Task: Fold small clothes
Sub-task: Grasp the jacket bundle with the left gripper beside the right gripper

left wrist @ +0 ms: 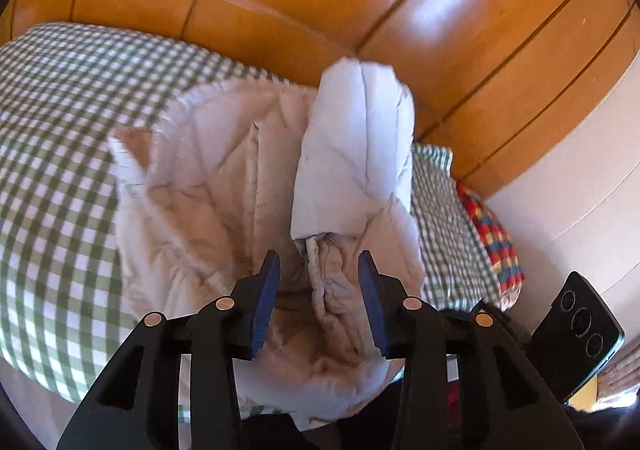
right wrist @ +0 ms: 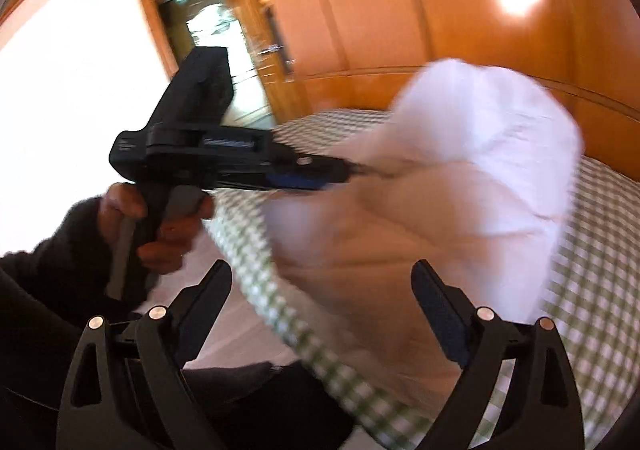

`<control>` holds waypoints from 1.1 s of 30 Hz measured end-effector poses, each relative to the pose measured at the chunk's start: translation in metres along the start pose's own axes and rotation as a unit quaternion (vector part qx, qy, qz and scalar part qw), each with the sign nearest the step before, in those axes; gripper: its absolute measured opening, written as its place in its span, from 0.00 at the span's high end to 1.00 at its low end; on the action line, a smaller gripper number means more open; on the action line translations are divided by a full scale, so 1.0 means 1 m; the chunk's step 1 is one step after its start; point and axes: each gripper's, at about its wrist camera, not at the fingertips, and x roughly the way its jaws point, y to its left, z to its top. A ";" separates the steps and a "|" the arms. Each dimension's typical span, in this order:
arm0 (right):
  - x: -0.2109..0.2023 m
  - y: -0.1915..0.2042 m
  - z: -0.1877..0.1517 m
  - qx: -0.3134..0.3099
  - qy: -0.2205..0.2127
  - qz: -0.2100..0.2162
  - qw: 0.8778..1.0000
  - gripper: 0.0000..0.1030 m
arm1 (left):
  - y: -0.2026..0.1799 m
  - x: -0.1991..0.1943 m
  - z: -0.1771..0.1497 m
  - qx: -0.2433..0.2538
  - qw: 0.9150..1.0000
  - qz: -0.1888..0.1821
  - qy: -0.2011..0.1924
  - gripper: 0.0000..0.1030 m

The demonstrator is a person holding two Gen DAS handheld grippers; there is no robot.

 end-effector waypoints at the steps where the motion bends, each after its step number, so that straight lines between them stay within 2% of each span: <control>1: 0.002 -0.006 -0.001 0.005 0.004 -0.011 1.000 0.12 | -0.001 0.005 0.002 -0.002 1.000 -0.003 0.009 0.62; 3: 0.009 -0.017 -0.005 0.018 0.015 -0.026 0.999 0.12 | -0.009 0.013 0.007 0.004 1.000 -0.010 0.028 0.63; 6: 0.019 -0.025 -0.010 0.041 0.016 -0.018 0.999 0.11 | -0.021 0.010 0.009 0.023 0.999 -0.017 0.014 0.89; 8: 0.021 -0.026 -0.011 0.042 0.017 -0.018 0.999 0.11 | -0.025 -0.008 0.006 0.029 0.999 -0.036 -0.023 0.91; 10: 0.023 -0.029 -0.013 0.047 0.020 -0.014 0.999 0.11 | -0.028 -0.027 -0.003 0.049 0.996 -0.026 -0.076 0.92; 12: 0.025 -0.030 -0.014 0.048 0.025 -0.009 0.998 0.11 | -0.019 -0.037 -0.019 0.033 0.993 -0.018 -0.108 0.92; 15: 0.028 -0.027 -0.013 0.043 0.031 -0.001 0.999 0.12 | 0.014 -0.040 -0.051 -0.023 0.987 0.023 -0.154 0.92; 17: 0.027 -0.027 -0.006 0.043 0.023 -0.002 0.999 0.12 | 0.044 -0.029 -0.068 -0.082 0.985 0.032 -0.149 0.92; 19: 0.022 -0.032 0.006 0.046 0.004 -0.008 0.999 0.12 | 0.064 -0.017 -0.080 -0.124 0.982 0.025 -0.137 0.92; 21: 0.019 -0.030 0.024 0.031 -0.009 -0.023 0.999 0.14 | 0.073 -0.011 -0.088 -0.141 0.981 0.018 -0.132 0.92; 26: 0.051 -0.009 0.064 -0.036 -0.034 -0.069 0.996 0.15 | 0.071 -0.005 -0.087 -0.136 0.983 0.009 -0.125 0.92; 30: 0.107 0.009 0.084 -0.091 -0.009 -0.096 0.991 0.21 | 0.070 -0.011 -0.083 -0.117 0.986 0.016 -0.120 0.92; 33: 0.137 0.018 0.078 -0.119 0.009 -0.114 0.986 0.20 | 0.067 -0.025 -0.079 -0.110 0.985 0.039 -0.124 0.91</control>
